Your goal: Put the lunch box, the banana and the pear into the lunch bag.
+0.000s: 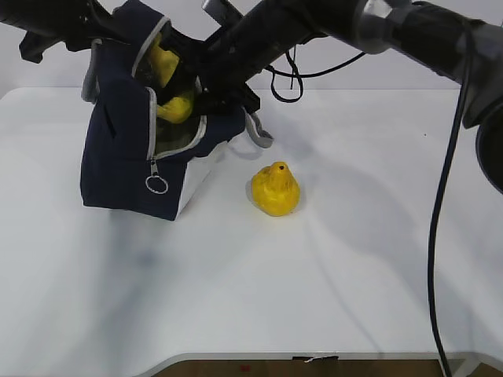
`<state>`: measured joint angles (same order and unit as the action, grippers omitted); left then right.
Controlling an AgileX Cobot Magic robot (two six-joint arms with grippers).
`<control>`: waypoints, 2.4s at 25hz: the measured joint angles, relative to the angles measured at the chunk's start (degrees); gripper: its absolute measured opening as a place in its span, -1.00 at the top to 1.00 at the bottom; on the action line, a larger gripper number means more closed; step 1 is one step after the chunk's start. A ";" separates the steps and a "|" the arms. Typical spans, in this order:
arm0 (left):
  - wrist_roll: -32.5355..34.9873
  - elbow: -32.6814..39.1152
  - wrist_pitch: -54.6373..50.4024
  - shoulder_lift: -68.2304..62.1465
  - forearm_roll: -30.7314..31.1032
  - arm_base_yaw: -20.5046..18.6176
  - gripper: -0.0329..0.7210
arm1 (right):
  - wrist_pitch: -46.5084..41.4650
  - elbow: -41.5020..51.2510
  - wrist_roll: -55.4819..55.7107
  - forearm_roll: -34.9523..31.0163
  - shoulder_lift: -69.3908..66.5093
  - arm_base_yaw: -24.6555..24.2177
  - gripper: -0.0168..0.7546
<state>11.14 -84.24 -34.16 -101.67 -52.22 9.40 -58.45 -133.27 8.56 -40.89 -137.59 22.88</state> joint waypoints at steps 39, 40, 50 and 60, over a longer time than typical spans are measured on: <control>0.10 0.00 -0.78 0.00 0.70 0.79 0.92 | 1.12 -1.62 -19.07 -2.64 -0.39 1.89 -0.33; 0.10 0.00 -0.78 0.00 0.70 0.79 0.92 | 0.75 -1.62 -19.07 -2.64 -0.39 1.89 -0.33; 0.19 0.00 -0.78 0.00 0.59 0.79 0.92 | -5.89 -9.08 -19.16 7.67 -0.39 2.02 -0.35; 0.19 0.00 -0.56 0.00 0.49 0.92 0.92 | -7.66 -13.70 -19.16 13.15 -0.39 2.02 -0.46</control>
<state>11.33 -84.24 -34.72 -101.67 -51.73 10.31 -66.11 -146.97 -10.61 -27.73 -137.98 24.89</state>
